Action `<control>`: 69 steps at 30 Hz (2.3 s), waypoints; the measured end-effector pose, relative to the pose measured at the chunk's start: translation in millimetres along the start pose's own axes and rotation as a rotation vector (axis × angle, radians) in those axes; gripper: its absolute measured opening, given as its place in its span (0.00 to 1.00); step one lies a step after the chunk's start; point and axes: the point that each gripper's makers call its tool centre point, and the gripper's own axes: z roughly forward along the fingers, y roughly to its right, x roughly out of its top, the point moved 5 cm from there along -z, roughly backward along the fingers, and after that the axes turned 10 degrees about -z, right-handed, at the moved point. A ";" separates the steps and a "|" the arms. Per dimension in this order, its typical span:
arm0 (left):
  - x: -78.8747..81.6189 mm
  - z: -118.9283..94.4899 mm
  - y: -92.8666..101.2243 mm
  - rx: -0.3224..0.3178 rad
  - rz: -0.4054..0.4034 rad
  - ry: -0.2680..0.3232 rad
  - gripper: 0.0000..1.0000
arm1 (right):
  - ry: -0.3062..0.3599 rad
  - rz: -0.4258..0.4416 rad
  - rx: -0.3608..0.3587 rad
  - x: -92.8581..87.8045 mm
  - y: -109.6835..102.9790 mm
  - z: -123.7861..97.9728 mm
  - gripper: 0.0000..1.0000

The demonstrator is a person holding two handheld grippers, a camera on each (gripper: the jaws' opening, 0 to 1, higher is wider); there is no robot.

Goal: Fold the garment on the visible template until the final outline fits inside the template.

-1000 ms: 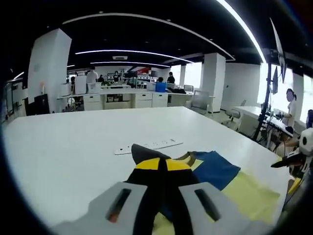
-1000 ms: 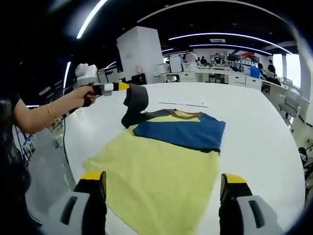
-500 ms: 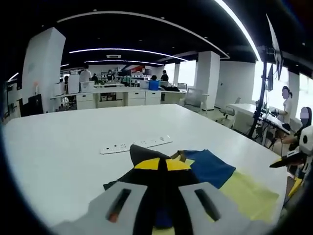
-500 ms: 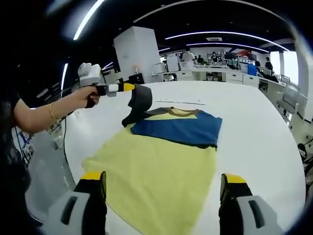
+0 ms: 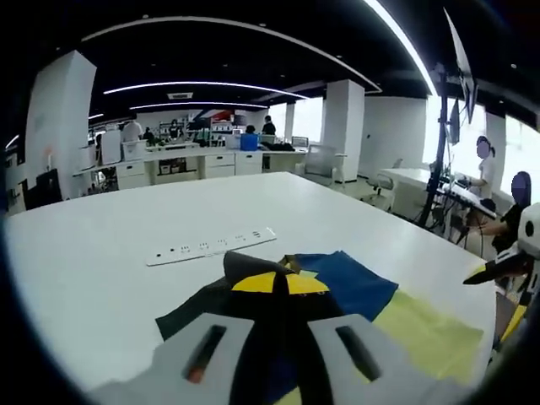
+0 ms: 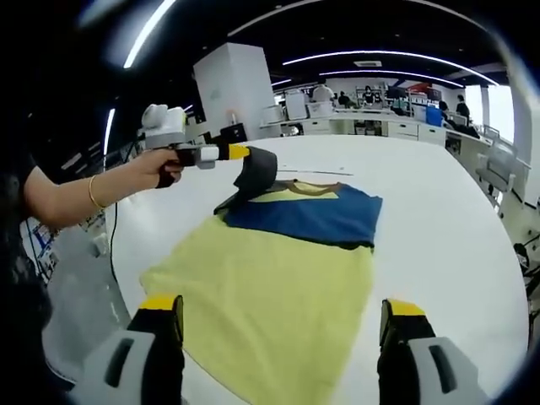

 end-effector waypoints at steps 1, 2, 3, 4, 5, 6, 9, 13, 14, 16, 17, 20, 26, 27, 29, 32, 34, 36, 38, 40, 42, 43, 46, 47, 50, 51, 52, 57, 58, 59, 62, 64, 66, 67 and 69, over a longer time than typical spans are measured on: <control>-0.4 1.0 1.4 -0.003 0.000 -0.001 0.00 | -0.003 -0.001 -0.001 -0.4 0.3 0.5 0.97; -0.9 2.0 2.8 -0.006 0.000 -0.002 0.00 | -0.003 -0.002 -0.001 -0.4 0.3 0.7 0.97; -1.5 3.3 5.4 -0.013 0.001 -0.004 0.00 | -0.003 -0.002 0.002 -0.4 -0.1 1.3 0.97; -2.1 4.2 7.2 -0.018 0.004 -0.004 0.00 | -0.003 -0.001 0.002 -0.4 0.0 1.5 0.97; -3.3 5.6 9.8 -0.023 0.011 -0.009 0.00 | -0.003 -0.001 0.002 -0.5 -0.1 1.9 0.97; -4.0 6.3 11.4 -0.027 0.016 -0.011 0.00 | -0.004 -0.002 0.003 -0.4 -0.2 2.1 0.97; -7.9 9.6 18.3 -0.046 0.032 -0.020 0.00 | -0.004 -0.001 0.004 -0.6 0.0 3.0 0.97; -13.5 13.2 26.0 -0.068 0.049 -0.035 0.00 | -0.006 0.001 0.003 -1.9 -0.3 3.2 0.97; -14.5 14.0 27.4 -0.072 0.054 -0.036 0.00 | -0.006 0.003 0.003 -2.4 -0.3 3.1 0.97; -17.9 14.9 32.4 -0.094 0.056 -0.041 0.00 | -0.008 0.005 0.002 -3.7 -0.2 2.7 0.97; -20.2 15.8 35.4 -0.109 0.060 -0.046 0.00 | -0.009 0.006 0.000 -4.3 0.1 2.5 0.97; -25.7 17.7 40.8 -0.123 0.084 -0.060 0.00 | -0.009 0.014 -0.003 -6.3 0.2 2.1 0.97; -36.3 20.3 49.6 -0.158 0.116 -0.088 0.00 | -0.014 0.018 0.000 -9.5 -1.9 3.1 0.97; -39.2 20.5 51.0 -0.161 0.128 -0.096 0.00 | -0.014 0.020 0.001 -9.7 -2.2 3.2 0.97; -43.1 21.2 52.8 -0.165 0.137 -0.106 0.00 | -0.012 0.022 0.000 -9.9 -2.3 3.5 0.97; -51.3 23.8 56.8 -0.176 0.147 -0.129 0.00 | -0.010 0.022 0.001 -9.6 -2.2 3.8 0.97; -57.0 25.8 59.3 -0.184 0.166 -0.143 0.00 | -0.010 0.021 0.000 -9.4 -1.9 3.9 0.97; -61.9 27.5 60.7 -0.187 0.182 -0.157 0.00 | -0.009 0.022 -0.001 -9.4 -1.4 3.7 0.97; -67.3 29.9 62.1 -0.188 0.195 -0.170 0.00 | -0.008 0.024 0.000 -9.6 -0.9 3.2 0.97; -72.3 31.5 63.4 -0.190 0.177 -0.186 0.00 | -0.010 0.024 -0.002 -10.2 -0.4 2.7 0.97; -77.3 34.5 63.8 -0.192 0.165 -0.200 0.00 | -0.010 0.025 -0.005 -11.2 0.6 1.9 0.97; -79.1 35.3 64.1 -0.190 0.160 -0.206 0.00 | -0.010 0.027 -0.006 -11.7 1.0 1.6 0.97; -84.7 37.9 65.4 -0.193 0.160 -0.223 0.00 | -0.014 0.029 -0.010 -13.7 2.8 0.6 0.97; -87.2 38.5 65.7 -0.192 0.162 -0.231 0.00 | -0.014 0.030 -0.010 -14.3 3.2 0.4 0.97; -92.2 39.8 67.2 -0.193 0.168 -0.247 0.00 | -0.015 0.035 -0.011 -15.7 3.7 0.4 0.97; -94.4 40.2 67.6 -0.195 0.167 -0.256 0.00 | -0.016 0.036 -0.012 -16.4 4.3 0.5 0.97; -96.0 40.5 67.9 -0.196 0.168 -0.259 0.00 | -0.017 0.037 -0.012 -16.7 4.2 0.7 0.97; -105.3 41.2 70.9 -0.223 0.132 -0.290 0.02 | -0.016 0.037 -0.010 -16.4 5.0 1.0 0.97; -106.5 40.8 71.4 -0.227 0.129 -0.296 0.04 | -0.015 0.038 -0.012 -16.1 5.7 0.7 0.97; -107.4 40.5 71.5 -0.229 0.133 -0.300 0.05 | -0.014 0.038 -0.013 -15.9 6.1 0.5 0.97; -108.6 39.6 72.5 -0.241 0.142 -0.305 0.12 | -0.014 0.037 -0.015 -15.5 7.1 0.0 0.97; -106.8 37.5 74.2 -0.250 0.142 -0.295 0.20 | -0.013 0.037 -0.016 -15.3 7.3 -0.4 0.98; -104.7 36.4 74.9 -0.250 0.144 -0.285 0.31 | -0.013 0.038 -0.015 -15.2 7.3 -0.4 0.98; -103.2 35.9 75.4 -0.248 0.143 -0.281 0.36 | -0.014 0.036 -0.014 -15.0 7.1 -0.4 0.98; -98.9 35.0 73.7 -0.229 0.141 -0.262 0.48 | -0.014 0.034 -0.014 -14.4 6.6 -0.4 0.98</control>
